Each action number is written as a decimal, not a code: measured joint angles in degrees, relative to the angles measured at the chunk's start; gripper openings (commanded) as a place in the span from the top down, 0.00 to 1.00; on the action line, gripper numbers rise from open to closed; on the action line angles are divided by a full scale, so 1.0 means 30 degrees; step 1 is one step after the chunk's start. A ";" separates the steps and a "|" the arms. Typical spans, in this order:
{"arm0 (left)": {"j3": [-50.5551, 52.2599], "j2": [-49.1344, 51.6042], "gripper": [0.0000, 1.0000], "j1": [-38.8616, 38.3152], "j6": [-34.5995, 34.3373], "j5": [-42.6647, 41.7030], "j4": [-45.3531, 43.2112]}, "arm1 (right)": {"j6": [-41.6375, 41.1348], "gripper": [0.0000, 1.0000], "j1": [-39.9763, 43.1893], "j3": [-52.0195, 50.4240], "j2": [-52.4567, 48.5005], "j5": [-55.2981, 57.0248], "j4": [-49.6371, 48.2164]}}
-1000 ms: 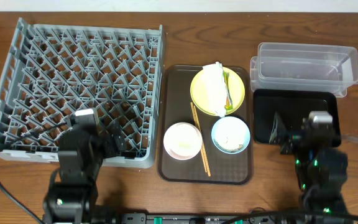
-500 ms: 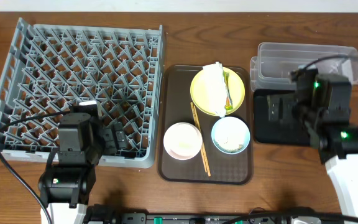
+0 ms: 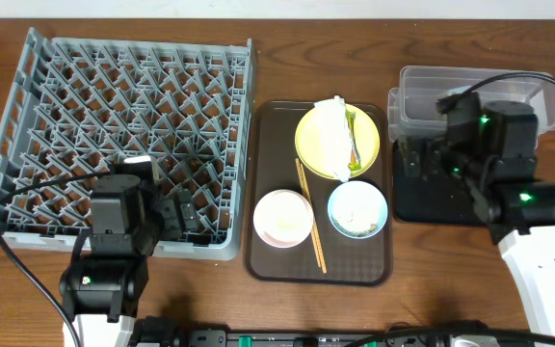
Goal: Sort waste into correct bins and load items into the dishwasher
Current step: 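Reach the right gripper to the napkin and wrapper on the yellow plate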
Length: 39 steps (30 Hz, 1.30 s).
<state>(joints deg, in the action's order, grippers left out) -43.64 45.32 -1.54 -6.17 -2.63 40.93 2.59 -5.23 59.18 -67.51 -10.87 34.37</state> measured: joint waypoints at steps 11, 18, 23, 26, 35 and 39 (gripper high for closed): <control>-0.0007 0.0000 0.01 0.0000 0.0000 -0.0007 0.0000 | -0.1158 0.21 -0.4335 0.3883 -0.4954 0.2186 0.0255; -0.0022 0.0000 0.01 0.0000 0.0000 -0.0007 -0.0007 | -0.2827 0.44 -0.5078 0.5625 -0.9129 0.2688 -0.0255; -0.0022 0.0000 0.01 0.0000 0.0000 -0.0007 -0.0015 | -0.4116 0.46 -0.5231 0.5625 -1.2160 0.2732 -0.0248; -0.0022 0.0000 0.01 0.0000 0.0000 -0.0007 -0.0015 | -0.4699 0.46 -0.5238 0.5625 -1.3573 0.2798 -0.0270; -0.0022 0.0000 0.01 0.0000 0.0000 -0.0007 -0.0007 | -0.5880 0.71 -0.5253 0.5625 -1.5613 0.3191 -0.0364; -0.0022 0.0000 0.01 0.0000 -0.0007 -0.0007 -0.0015 | -0.6040 0.98 -0.5340 0.5617 -1.5832 0.3271 -0.0372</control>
<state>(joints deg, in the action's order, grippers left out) -43.70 45.32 -1.54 -6.20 -2.66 40.88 -15.53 -21.26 76.03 -115.00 -1.06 33.26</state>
